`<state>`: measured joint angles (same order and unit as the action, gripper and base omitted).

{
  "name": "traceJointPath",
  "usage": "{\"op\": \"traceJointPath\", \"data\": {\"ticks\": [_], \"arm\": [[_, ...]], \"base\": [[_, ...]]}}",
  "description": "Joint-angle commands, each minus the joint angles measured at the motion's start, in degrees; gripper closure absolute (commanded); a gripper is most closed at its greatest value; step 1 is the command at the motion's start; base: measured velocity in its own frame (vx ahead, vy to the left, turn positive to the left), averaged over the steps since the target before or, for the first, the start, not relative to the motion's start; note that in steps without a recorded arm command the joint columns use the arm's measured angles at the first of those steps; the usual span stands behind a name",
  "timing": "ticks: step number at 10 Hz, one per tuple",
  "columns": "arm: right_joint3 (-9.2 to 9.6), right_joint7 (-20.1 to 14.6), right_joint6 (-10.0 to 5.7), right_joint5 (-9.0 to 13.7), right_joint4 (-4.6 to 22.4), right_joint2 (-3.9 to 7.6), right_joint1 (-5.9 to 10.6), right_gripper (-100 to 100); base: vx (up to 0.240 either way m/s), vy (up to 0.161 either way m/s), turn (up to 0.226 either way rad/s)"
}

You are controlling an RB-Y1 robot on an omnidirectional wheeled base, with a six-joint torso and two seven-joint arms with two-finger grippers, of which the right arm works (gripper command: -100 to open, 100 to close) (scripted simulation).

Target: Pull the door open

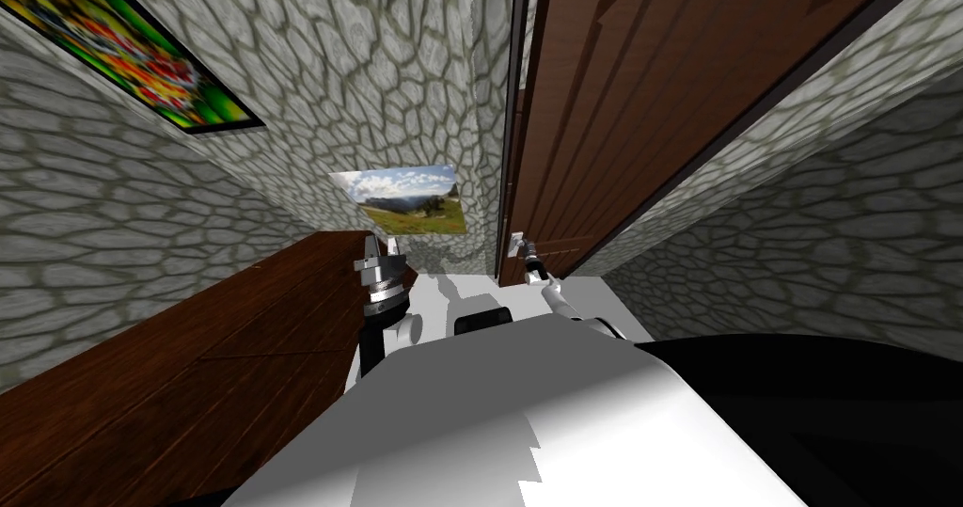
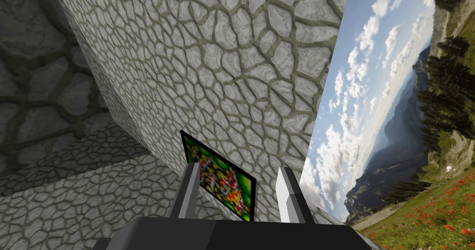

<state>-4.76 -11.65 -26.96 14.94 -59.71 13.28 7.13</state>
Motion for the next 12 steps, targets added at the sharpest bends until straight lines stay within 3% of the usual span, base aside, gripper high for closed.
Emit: {"op": "traceJointPath", "data": {"ticks": [1, 2, 3, 4, 5, 6, 9, 10, 11, 12], "arm": [[1.29, -2.86, -0.11, 2.31, -0.87, -0.69, 0.55, 100], [1.83, -4.24, 0.18, 4.26, -1.19, -0.94, 0.52, 100], [1.83, -5.25, 0.18, 4.42, -1.19, -0.94, 0.52, 100], [2.38, -7.3, 0.47, 6.53, -1.51, -1.2, 0.49, 100], [2.38, -7.59, 0.47, 6.53, -1.51, -1.2, 0.49, 100], [2.91, -9.91, 0.74, 8.57, -1.83, -1.44, 0.47, 100], [2.91, -9.91, 0.74, 8.57, -1.83, -1.44, 0.47, 100], [3.42, -12.22, 1.02, 10.56, -2.13, -1.68, 0.44, 100], [3.42, -12.22, 1.02, 10.56, -2.13, -1.68, 0.44, 100], [2.88, -13.82, 1.38, 11.78, -1.31, -0.99, -0.36, -100]], "base": [[-0.049, -0.036, 0.048], [-0.08, -0.058, 0.133], [-0.058, -0.053, 0.058], [-0.054, -0.053, 0.06], [-0.043, -0.031, 0.051], [-0.049, -0.038, 0.067], [-0.024, -0.014, 0.009], [-0.021, -0.022, 0.079], [-0.03, -0.036, 0.049], [-0.047, -0.04, 0.046]]}}
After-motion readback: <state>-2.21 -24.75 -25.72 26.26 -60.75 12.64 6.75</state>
